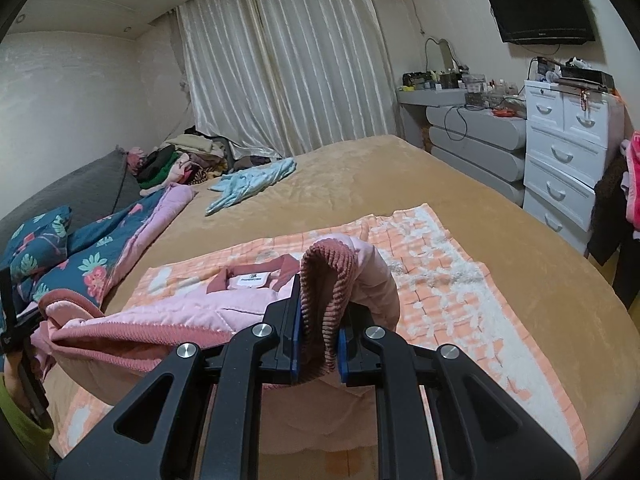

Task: Fold large clothes
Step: 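Carry both held cuffs toward the folded small jacket, opening the right tool, then fold the held jacket hem over the small jacket with both tools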

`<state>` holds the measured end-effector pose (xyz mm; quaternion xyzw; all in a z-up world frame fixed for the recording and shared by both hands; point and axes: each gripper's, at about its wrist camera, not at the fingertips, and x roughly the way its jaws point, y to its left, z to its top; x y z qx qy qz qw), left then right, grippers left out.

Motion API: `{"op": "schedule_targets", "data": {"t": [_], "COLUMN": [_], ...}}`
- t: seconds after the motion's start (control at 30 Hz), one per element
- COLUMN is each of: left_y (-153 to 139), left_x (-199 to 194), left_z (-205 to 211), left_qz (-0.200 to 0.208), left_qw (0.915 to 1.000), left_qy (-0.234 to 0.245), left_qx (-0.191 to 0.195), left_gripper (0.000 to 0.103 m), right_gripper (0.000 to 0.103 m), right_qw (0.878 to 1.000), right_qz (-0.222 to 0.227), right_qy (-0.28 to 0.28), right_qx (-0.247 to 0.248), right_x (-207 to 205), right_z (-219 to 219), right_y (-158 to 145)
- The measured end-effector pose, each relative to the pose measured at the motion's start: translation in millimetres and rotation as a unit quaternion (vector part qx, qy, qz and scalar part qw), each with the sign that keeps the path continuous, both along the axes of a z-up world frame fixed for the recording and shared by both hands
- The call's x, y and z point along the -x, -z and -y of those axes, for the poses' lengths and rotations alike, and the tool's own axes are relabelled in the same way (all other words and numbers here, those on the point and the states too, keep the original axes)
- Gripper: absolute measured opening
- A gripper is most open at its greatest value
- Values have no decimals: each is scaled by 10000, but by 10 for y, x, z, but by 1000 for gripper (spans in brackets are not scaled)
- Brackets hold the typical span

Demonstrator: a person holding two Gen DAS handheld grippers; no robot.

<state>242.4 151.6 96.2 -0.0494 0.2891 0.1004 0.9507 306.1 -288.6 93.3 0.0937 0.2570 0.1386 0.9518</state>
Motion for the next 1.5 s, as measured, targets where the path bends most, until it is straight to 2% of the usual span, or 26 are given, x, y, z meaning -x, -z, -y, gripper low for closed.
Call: {"op": "schedule_targets", "data": {"t": [0.33,0.7,1.1,1.27,1.3,1.5], "left_y": [157,345,505,539,547,596], "left_x": [-271,-495,-675,-706,-713,-746], "left_z": [-52,-75,-73,-92,-97,-92], "left_qz": [-122,-257,-384,-403,-411,-448], "left_qw": [9999,9996,9992,9992,9991,9989], "left_qy": [-38,-34,-22,-13,-10,-2], "left_qx": [65,67,61,82,88,105], "left_gripper": [8,8,9,9,9,11], "right_gripper": [13,17,34,41,46,50], "right_qw": [9987,9955,9884,9888,9893,9902], "right_qz": [-467,-892,-1254,-1236,-1220,-1216], "right_qy": [52,6,-158,-94,-60,-56], "right_qx": [-196,-312,-838,-826,-803,-680], "right_x": [-534,-876,-1177,-1213,-1215,-1220], "right_z": [50,78,172,176,179,180], "right_y": [184,470,742,768,769,798]}}
